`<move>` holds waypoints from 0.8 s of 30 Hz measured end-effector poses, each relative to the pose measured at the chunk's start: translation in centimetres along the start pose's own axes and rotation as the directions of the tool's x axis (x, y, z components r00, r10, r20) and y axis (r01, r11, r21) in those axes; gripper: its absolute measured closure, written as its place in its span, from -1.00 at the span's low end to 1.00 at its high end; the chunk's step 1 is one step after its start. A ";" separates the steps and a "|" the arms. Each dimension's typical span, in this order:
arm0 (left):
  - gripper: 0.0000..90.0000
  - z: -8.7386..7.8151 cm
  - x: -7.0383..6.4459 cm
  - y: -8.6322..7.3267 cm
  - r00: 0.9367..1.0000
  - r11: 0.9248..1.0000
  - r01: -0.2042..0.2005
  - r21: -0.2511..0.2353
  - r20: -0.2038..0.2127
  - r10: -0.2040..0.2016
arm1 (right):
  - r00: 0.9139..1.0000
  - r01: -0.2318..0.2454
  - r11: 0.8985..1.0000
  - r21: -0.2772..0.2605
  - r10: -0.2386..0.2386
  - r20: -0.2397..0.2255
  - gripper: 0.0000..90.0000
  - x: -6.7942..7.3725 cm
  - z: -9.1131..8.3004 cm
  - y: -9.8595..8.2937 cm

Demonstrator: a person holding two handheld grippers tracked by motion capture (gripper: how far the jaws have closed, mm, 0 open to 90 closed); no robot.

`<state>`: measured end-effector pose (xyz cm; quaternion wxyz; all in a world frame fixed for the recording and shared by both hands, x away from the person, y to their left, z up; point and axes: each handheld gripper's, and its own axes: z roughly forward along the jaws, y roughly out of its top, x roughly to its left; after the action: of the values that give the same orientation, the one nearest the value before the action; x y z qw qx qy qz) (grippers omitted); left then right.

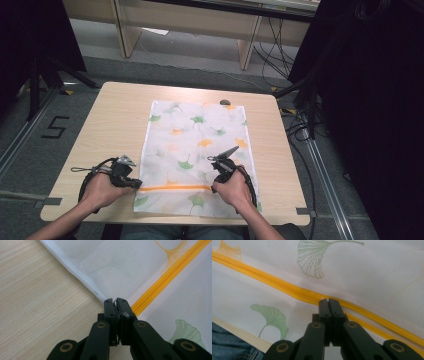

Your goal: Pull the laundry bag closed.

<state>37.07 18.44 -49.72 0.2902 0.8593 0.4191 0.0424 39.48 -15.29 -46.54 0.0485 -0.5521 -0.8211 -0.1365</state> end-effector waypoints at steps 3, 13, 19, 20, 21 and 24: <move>0.94 0.0 -0.1 0.0 1.000 1.000 -0.005 0.003 -0.004 0.005 | 0.999 -0.013 0.999 0.031 0.012 0.043 1.00 0.2 0.0 0.0; 0.94 0.0 -0.1 0.0 1.000 1.000 -0.005 0.005 -0.005 0.005 | 0.997 -0.031 0.998 0.049 0.027 0.075 1.00 -0.7 -0.4 -0.3; 0.94 0.0 -0.1 0.0 1.000 1.000 -0.003 0.004 -0.003 0.003 | 0.996 -0.060 0.996 0.064 0.055 0.075 1.00 -1.9 -1.2 -0.7; 0.94 0.0 0.0 0.0 1.000 1.000 -0.003 0.003 -0.003 0.003 | 0.996 -0.051 0.998 0.036 0.048 0.075 1.00 -2.2 -1.2 -0.9; 0.94 0.0 0.0 0.0 1.000 1.000 -0.003 0.003 -0.003 0.003 | 0.996 -0.051 0.998 0.036 0.048 0.075 1.00 -2.2 -1.2 -0.9; 0.94 0.0 -0.1 0.0 1.000 1.000 0.001 -0.002 -0.005 -0.001 | 0.998 -0.032 0.999 0.023 0.031 0.055 1.00 -2.7 -1.4 -1.1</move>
<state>37.03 18.39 -49.71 0.2902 0.8587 0.4200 0.0448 39.45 -18.47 -46.01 0.0349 -0.5678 -0.8149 -0.1108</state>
